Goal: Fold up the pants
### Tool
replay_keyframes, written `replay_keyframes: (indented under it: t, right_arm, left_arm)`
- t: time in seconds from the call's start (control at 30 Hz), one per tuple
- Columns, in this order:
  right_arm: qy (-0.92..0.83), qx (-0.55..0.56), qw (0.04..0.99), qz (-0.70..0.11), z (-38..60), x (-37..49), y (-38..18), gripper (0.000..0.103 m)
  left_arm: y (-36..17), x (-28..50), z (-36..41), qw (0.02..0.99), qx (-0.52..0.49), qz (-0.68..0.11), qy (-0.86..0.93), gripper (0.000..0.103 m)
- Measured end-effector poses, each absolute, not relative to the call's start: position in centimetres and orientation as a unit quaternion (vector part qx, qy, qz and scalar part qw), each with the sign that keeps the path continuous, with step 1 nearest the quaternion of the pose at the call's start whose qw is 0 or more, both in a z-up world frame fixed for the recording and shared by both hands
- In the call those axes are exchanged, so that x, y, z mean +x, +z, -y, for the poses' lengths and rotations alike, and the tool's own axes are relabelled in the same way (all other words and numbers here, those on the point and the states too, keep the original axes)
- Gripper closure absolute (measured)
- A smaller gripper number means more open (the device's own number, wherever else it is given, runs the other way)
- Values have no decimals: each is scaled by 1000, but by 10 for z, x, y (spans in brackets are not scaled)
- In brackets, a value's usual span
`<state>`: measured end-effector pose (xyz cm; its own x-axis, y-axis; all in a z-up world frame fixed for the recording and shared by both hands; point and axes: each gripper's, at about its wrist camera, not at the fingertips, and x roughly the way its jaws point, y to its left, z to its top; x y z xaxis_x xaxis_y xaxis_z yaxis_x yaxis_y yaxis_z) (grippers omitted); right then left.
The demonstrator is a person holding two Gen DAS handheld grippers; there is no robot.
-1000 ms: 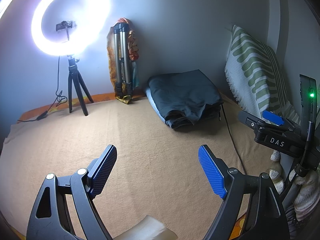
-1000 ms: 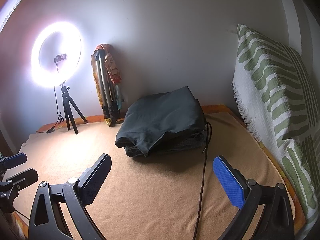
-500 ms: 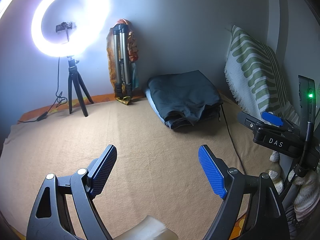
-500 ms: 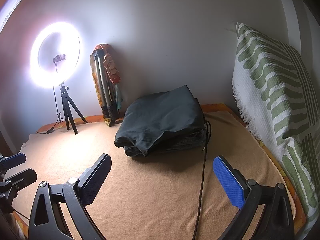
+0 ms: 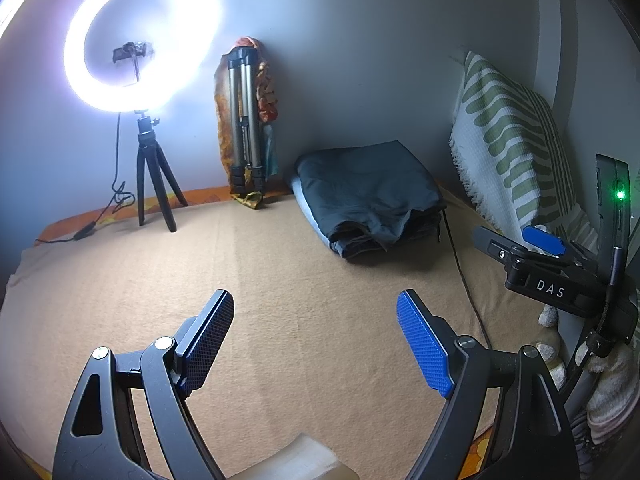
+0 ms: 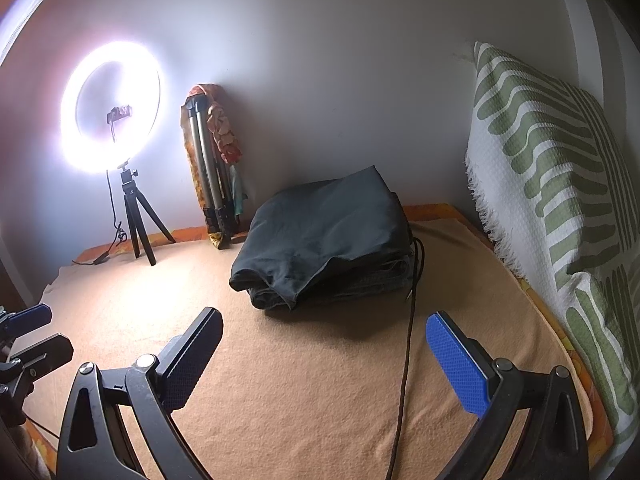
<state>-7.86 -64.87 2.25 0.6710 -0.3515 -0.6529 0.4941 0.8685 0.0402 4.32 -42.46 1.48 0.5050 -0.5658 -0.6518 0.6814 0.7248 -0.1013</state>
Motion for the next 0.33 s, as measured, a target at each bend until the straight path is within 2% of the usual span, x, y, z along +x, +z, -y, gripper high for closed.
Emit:
replay_keyframes:
  t: [0.33]
  right_arm:
    - [-233, 107, 907, -334, 649, -78, 22, 0]
  left_arm:
    - [15, 43, 426, 865, 80, -340, -359, 19]
